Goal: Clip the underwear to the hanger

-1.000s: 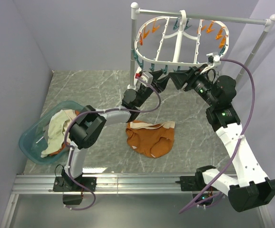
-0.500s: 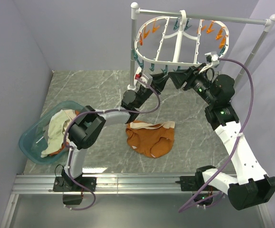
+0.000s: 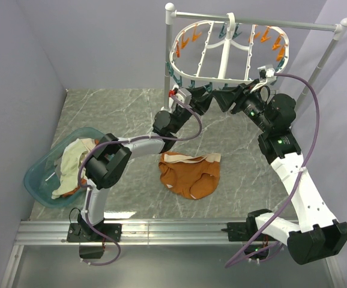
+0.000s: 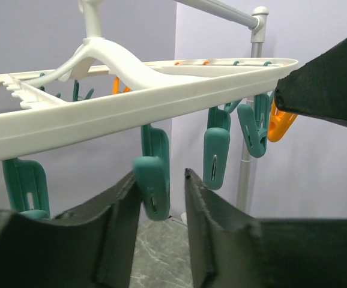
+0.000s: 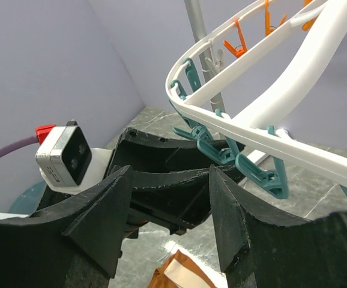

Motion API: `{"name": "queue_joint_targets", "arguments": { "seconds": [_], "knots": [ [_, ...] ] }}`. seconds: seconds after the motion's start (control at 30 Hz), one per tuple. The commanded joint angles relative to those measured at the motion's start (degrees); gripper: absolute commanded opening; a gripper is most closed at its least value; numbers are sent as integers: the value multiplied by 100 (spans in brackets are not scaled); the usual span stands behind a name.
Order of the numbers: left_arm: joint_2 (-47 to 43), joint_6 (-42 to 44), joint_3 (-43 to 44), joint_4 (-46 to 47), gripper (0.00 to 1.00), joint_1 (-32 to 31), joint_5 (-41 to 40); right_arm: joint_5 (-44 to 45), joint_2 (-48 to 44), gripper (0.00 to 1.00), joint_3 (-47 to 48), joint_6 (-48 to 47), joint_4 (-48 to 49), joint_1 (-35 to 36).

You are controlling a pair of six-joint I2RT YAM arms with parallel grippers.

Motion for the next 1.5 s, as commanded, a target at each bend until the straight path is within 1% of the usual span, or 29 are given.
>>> {"name": "queue_joint_targets", "arguments": {
  "seconds": [0.0, 0.07, 0.13, 0.17, 0.23, 0.27, 0.37, 0.47, 0.67, 0.9, 1.13, 1.47],
  "knots": [
    [-71, -19, 90, 528, 37, -22, 81, -80, 10, 61, -23, -119, 383, -34],
    [-115, 7, 37, 494, 29, -31, 108, -98, 19, 60, -58, -119, 436, -25],
    [-211, 25, -42, 450, 26, -22, 125, -98, 62, 60, -67, -128, 480, -34],
    [-238, 34, -77, 388, 25, -22, 134, -98, 71, 60, -58, -128, 489, -25],
    [-290, 43, -174, 370, 30, -22, 143, -133, 115, 60, -32, -102, 524, -34],
    [-291, 51, -200, 379, 34, -22, 186, -142, 133, 60, -23, -93, 516, -34],
    [-194, 78, -131, 292, 39, -22, 82, -133, 124, 60, -6, -93, 472, -34],
    [-106, 34, -16, 256, 42, -14, 29, -124, 106, 60, -23, -76, 454, -25],
    [17, 8, 239, 291, 39, 22, 55, -98, 124, 60, -93, -49, 498, -25],
    [149, -36, 274, 274, 41, 30, 11, -151, 194, 60, -6, -5, 507, -25],
    [298, -10, 248, 431, 46, 48, -7, -159, 203, 60, 38, -32, 472, -34],
    [395, -107, 380, 695, 44, 39, -7, -142, 229, 60, 3, -93, 419, -25]
  ]
}}
